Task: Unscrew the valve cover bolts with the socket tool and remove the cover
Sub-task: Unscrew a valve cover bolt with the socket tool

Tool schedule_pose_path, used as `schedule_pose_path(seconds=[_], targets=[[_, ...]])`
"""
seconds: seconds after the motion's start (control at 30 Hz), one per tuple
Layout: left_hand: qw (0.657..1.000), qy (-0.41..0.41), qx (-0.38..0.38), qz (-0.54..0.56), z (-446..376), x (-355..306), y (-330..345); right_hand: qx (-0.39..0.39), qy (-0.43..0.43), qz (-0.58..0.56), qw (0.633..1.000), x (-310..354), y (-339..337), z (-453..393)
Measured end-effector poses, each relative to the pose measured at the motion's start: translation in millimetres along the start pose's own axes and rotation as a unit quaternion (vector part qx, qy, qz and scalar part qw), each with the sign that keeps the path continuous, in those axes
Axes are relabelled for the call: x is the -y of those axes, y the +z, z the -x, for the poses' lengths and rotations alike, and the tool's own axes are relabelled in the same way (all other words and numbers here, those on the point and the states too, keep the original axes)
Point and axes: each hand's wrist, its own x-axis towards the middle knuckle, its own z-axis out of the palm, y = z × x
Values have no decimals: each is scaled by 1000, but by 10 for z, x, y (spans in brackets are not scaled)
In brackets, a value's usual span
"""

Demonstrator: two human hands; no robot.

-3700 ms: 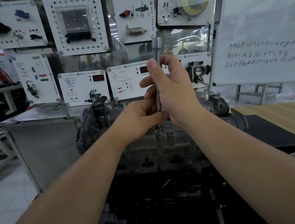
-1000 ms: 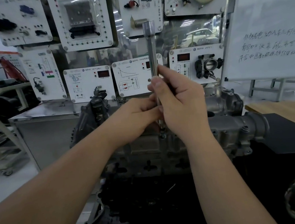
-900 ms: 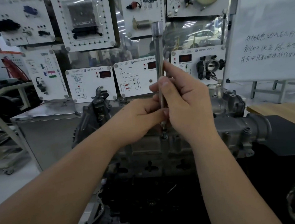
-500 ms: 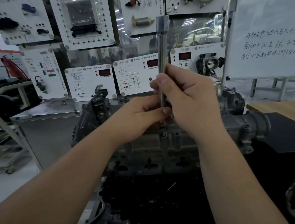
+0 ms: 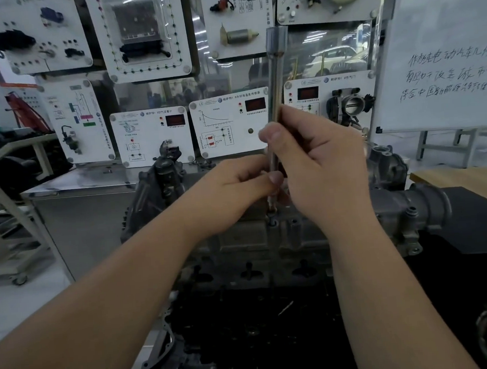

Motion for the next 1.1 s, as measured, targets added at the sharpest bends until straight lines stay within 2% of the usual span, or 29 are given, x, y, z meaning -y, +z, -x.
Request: schedule_pose_path(seconds=[0.17, 0.33, 0.47, 0.73, 0.93, 1.1], targets=[[999, 12, -10, -29, 3, 13, 11, 21, 11, -20, 1000, 39, 13, 2], [999, 36, -17, -38, 13, -15, 29, -4, -3, 5, 1000, 58, 34, 23], [1000, 9, 11, -19, 30, -33, 14, 36, 24, -6, 999, 66, 37, 35], [1000, 0, 11, 25, 49, -13, -36, 22, 34, -26, 999, 26, 98, 48], [998, 31, -30, -39, 33, -34, 53, 7, 2, -7, 1000, 56, 68, 38], [1000, 13, -13, 19, 43, -38, 0, 29, 13, 1, 1000, 37, 46, 36]])
